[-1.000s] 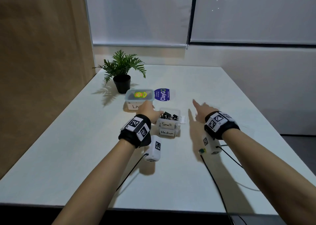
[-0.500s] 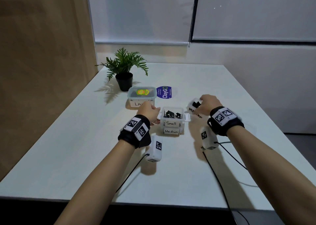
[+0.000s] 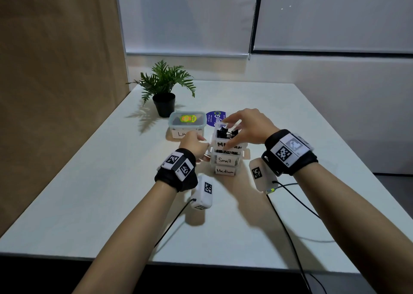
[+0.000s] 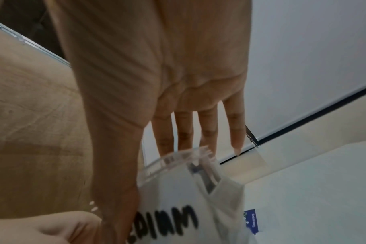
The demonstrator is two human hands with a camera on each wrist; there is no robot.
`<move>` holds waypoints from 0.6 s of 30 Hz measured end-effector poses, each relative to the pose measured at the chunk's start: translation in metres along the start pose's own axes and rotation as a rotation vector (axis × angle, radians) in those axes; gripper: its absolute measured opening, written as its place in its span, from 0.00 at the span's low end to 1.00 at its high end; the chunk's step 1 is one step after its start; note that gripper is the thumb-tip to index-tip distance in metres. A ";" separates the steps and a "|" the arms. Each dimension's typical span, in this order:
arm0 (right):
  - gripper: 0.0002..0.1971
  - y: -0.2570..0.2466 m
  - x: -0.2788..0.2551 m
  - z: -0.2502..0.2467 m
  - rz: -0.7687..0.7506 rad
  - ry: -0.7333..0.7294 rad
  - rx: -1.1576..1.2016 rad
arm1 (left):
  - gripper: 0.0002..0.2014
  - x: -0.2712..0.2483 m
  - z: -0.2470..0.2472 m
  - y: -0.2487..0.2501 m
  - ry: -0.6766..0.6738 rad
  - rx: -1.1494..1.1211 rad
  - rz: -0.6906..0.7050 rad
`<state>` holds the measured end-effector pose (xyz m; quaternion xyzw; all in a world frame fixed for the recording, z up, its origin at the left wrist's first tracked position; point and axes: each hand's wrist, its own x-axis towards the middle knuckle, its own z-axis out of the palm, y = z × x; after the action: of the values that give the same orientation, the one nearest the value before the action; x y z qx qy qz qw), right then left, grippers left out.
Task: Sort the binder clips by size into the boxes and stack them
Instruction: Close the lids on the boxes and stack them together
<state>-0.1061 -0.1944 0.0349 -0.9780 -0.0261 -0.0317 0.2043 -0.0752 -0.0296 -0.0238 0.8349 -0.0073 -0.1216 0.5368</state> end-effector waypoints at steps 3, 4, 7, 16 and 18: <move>0.39 0.000 -0.001 0.000 -0.001 0.002 0.030 | 0.06 0.000 0.001 0.000 0.018 -0.009 0.005; 0.40 0.000 -0.001 0.000 -0.002 -0.002 0.034 | 0.08 0.001 0.001 0.000 0.027 -0.007 0.009; 0.40 -0.001 -0.003 0.001 -0.005 -0.008 0.045 | 0.09 -0.001 0.002 0.002 0.040 0.006 0.000; 0.38 0.001 -0.004 0.004 0.001 -0.015 0.093 | 0.08 -0.001 0.003 0.000 0.027 -0.020 0.010; 0.38 0.002 -0.004 0.004 -0.017 -0.013 0.098 | 0.10 -0.002 0.001 0.002 0.008 -0.037 0.011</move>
<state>-0.1092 -0.1950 0.0301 -0.9668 -0.0372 -0.0257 0.2516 -0.0775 -0.0311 -0.0225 0.8252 -0.0076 -0.1154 0.5529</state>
